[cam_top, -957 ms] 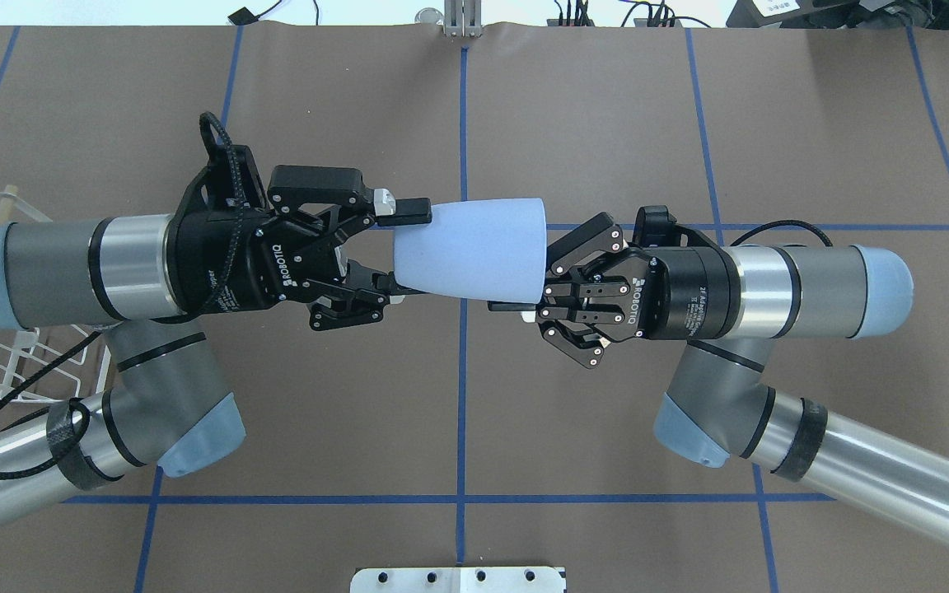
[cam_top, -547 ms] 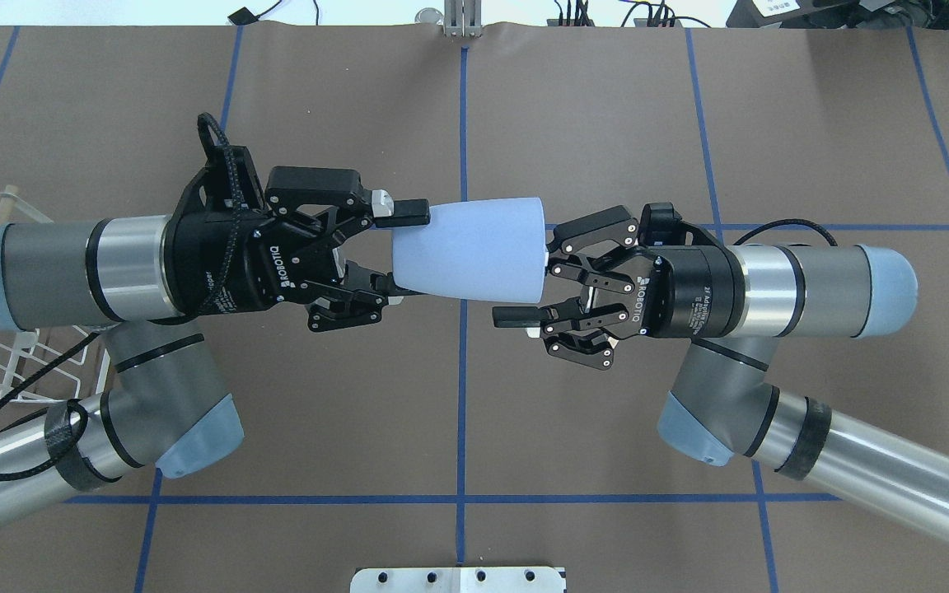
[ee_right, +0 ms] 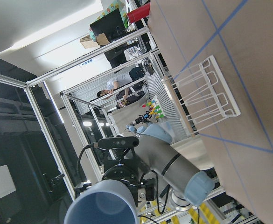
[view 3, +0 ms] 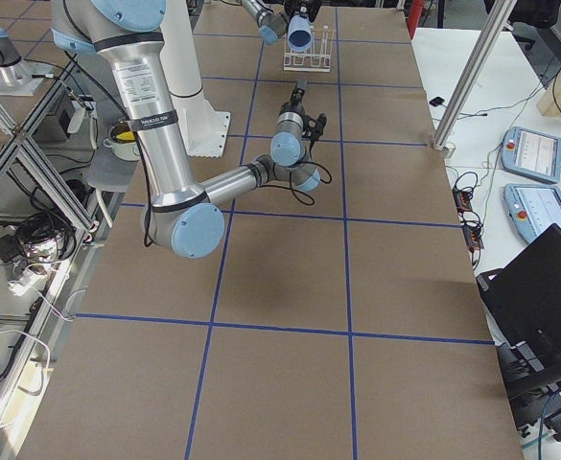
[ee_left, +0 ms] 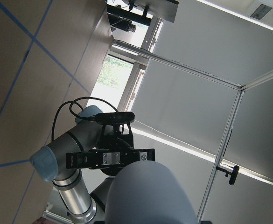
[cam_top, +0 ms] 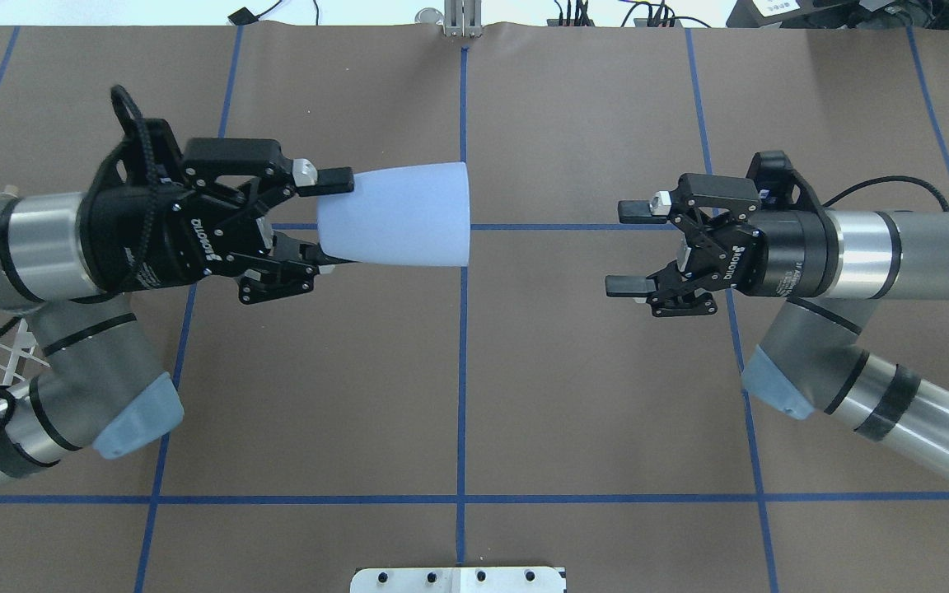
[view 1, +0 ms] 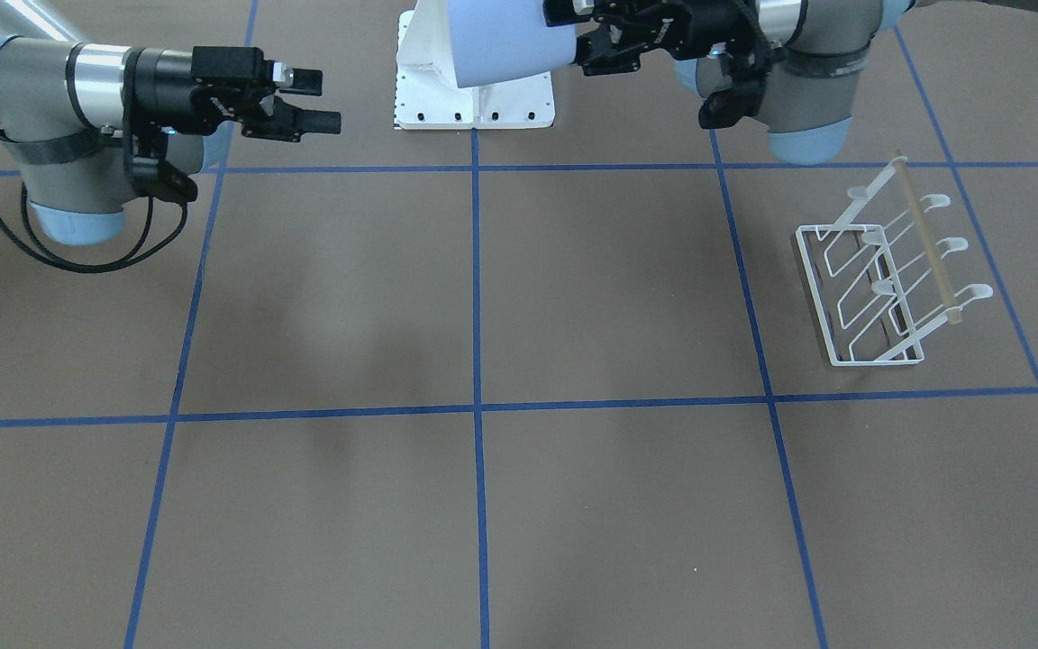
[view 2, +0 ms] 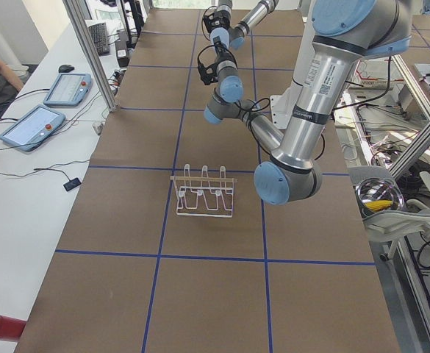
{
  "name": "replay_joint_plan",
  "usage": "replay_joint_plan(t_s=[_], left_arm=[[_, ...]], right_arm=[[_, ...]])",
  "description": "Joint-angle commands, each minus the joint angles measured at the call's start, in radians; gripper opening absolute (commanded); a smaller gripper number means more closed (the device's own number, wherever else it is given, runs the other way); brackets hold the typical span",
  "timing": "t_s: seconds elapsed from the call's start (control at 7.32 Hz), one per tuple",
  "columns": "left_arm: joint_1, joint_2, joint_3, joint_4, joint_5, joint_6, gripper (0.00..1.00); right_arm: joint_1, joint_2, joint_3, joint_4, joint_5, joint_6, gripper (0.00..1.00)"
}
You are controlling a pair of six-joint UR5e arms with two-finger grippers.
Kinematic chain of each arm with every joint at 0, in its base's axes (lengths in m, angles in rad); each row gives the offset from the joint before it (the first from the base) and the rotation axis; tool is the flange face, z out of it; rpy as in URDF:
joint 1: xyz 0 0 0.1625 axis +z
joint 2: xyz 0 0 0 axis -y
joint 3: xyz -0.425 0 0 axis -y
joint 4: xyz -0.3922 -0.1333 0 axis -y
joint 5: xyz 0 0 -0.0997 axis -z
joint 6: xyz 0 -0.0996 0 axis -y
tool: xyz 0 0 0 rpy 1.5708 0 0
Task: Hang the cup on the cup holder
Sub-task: 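Open the right gripper and pull it back while the left gripper carries the cup away, then move the cup with the left gripper over the wire rack's peg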
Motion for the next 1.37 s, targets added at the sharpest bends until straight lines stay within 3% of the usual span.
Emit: replay_joint_plan(t_s=[0.0,0.27,0.41,0.96,1.23], left_arm=[[-0.216,0.072,0.000,0.107,-0.194,0.117,0.00],[-0.339,0.207,0.003,0.239,-0.305,0.442,0.00],[-0.391,0.220,-0.002,0.370,-0.353,0.579,0.00],[-0.448,0.274,-0.040,0.774,-0.404,1.030,0.00],[-0.474,0.286,-0.183,1.162,-0.393,1.324,0.00]], right_arm=[[0.141,-0.084,-0.091,-0.038,0.119,-0.318,1.00],[0.375,-0.088,-0.097,-0.310,0.344,-0.602,1.00],[0.445,-0.109,-0.097,-0.408,0.385,-0.752,1.00],[0.559,-0.211,-0.093,-0.913,0.371,-1.545,1.00],[0.608,-0.189,-0.085,-1.212,0.351,-1.893,1.00]])
